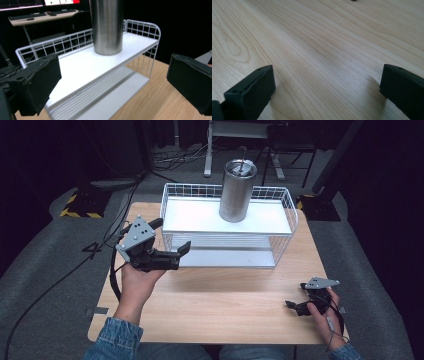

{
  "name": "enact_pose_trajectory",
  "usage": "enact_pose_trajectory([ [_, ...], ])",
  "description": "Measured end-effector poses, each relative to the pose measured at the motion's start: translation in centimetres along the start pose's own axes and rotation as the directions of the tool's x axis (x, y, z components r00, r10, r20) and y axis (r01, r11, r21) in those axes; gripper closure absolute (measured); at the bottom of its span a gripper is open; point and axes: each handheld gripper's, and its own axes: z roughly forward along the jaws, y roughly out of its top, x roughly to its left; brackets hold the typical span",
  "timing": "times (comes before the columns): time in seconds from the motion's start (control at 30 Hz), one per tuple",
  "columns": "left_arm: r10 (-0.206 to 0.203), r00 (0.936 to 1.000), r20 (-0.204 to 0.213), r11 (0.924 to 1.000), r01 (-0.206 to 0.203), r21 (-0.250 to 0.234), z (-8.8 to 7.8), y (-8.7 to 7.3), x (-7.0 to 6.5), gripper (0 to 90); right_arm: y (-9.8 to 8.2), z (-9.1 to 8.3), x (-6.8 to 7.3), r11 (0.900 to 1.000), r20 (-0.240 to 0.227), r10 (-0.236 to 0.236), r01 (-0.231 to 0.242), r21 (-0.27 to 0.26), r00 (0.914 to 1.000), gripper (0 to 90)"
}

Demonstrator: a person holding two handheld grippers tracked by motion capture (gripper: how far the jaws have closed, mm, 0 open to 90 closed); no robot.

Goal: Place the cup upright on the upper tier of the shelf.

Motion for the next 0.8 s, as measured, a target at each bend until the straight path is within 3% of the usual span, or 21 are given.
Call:
enact_pose_trajectory([
  [0.4, -0.024, 0.9997, -0.008, 0.9976, 0.025, 0.064, -1.1, -4.5, 0.8, 0.0, 0.0, 0.0, 0.0, 1.0, 0.0, 0.003, -0.003, -0.001, 1.0, 0.3],
  [0.8, -0.052, 0.9979, -0.039, 0.9885, 0.057, 0.14, -1.6, -9.3, 1.6, 0.1, 0.0, 0.0, 0.0, 1.0, -0.001, 0.003, -0.003, -0.002, 1.0, 0.3],
])
